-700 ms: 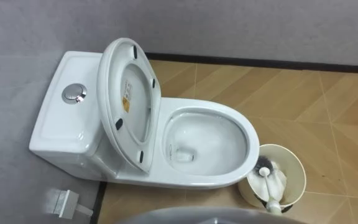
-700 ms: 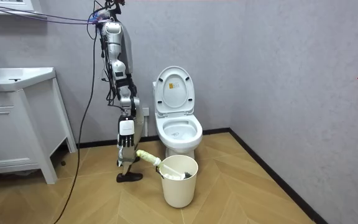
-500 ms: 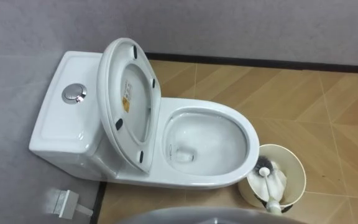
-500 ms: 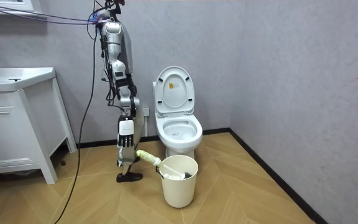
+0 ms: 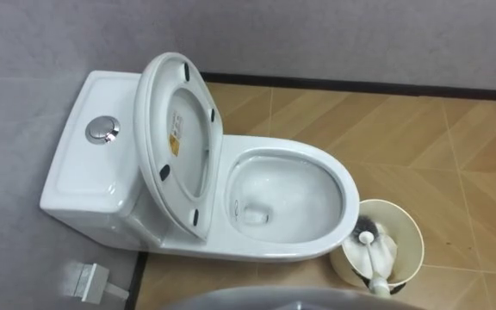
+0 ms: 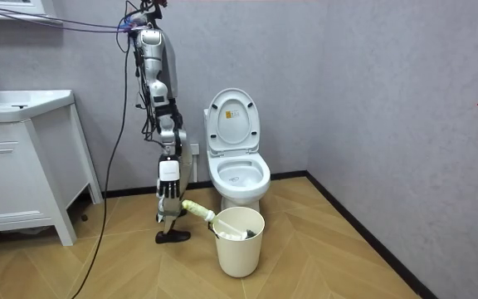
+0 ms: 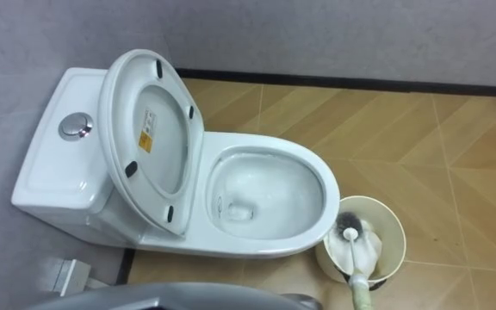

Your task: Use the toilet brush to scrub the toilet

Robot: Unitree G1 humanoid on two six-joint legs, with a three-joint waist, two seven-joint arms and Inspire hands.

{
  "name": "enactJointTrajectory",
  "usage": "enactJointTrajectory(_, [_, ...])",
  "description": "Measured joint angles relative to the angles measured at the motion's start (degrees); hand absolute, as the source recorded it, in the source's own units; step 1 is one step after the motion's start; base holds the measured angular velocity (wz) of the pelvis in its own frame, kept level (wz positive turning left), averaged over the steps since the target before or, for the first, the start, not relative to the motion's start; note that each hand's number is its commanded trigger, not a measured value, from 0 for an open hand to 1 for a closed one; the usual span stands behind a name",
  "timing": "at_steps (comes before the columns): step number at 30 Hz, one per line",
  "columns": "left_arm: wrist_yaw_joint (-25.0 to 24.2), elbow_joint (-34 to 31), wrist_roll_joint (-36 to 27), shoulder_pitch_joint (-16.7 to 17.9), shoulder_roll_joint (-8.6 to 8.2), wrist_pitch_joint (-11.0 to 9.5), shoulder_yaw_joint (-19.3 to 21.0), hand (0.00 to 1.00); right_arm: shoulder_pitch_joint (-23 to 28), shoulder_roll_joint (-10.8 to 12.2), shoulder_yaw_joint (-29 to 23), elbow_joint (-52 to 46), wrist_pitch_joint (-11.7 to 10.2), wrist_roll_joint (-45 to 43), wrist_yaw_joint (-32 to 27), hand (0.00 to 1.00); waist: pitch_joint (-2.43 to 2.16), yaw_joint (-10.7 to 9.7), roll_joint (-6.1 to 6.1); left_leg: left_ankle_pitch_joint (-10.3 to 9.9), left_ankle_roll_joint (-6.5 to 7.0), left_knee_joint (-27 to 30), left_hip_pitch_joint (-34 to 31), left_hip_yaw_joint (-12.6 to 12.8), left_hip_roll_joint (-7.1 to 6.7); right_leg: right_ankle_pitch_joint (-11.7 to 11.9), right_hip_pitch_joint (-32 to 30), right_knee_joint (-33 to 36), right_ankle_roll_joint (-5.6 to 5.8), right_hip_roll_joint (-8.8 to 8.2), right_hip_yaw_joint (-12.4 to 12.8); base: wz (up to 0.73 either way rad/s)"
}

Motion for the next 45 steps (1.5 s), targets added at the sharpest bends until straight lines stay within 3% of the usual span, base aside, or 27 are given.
enactJointTrajectory(10, [0.23,-0.86,0.30,0.97,0.04,-0.13,4.79,0.00,2.82,0.20,-13.34,-0.57,-1.93,30.26,-9.14,0.00,0.04,-3.38,0.47,0.00,0.00,0.00,0.00,0.25,0.03,-0.01,-0.15,-0.06,-0.02,0.12,0.56,-0.02])
enactJointTrajectory(17, [0.24,-2.36,0.63,1.42,0.05,-2.15,5.02,0.00,2.57,1.48,-17.66,-5.58,-3.79,39.46,-15.40,0.00,-0.16,-3.63,-0.08,0.00,0.00,0.02,-0.72,0.27,0.05,0.06,-1.93,0.80,-0.04,0.24,2.28,-0.13])
enactJointTrajectory(19, [0.29,-2.40,0.53,1.68,0.13,-3.40,5.84,0.00,1.66,1.42,-19.23,-9.45,-5.64,40.41,-17.96,0.00,-0.20,-4.28,-0.24,0.00,0.00,0.02,-1.01,0.38,-0.01,0.10,-2.31,0.95,0.03,0.18,2.29,0.00])
enactJointTrajectory(26, [1.30,-4.44,0.45,1.33,0.39,-6.01,5.61,0.00,-0.54,1.18,-17.32,-22.24,-10.06,35.84,-25.92,0.00,-0.29,-3.65,-0.53,0.00,0.00,0.08,-2.40,1.03,0.10,0.28,-3.79,1.01,0.04,0.26,2.37,-0.01])
enactJointTrajectory(31, [1.33,-4.22,0.46,1.18,0.64,-7.87,5.55,0.00,-3.17,1.21,-11.92,-25.56,-12.68,19.25,-28.86,0.00,-0.22,-2.16,-0.55,0.00,0.00,0.02,-3.08,1.05,0.21,0.64,-4.35,0.90,0.00,0.43,2.68,-0.03])
enactJointTrajectory(36, [2.32,-4.27,0.47,0.55,0.82,-8.09,5.57,0.00,-4.13,1.20,-7.90,-28.65,-13.74,13.99,-29.43,0.00,-0.38,-0.86,-0.56,0.00,0.00,0.01,-4.85,1.06,0.45,0.91,-6.22,1.67,-0.17,0.83,2.61,0.01])
enactJointTrajectory(45, [2.40,-4.29,0.48,0.48,1.44,-9.30,5.59,0.00,-5.88,0.99,-5.27,-27.56,-15.42,9.78,-28.75,0.00,-0.09,-0.73,-0.71,-0.02,0.04,0.39,-6.47,0.88,0.41,1.01,-7.49,1.93,-0.05,0.23,0.90,0.07])
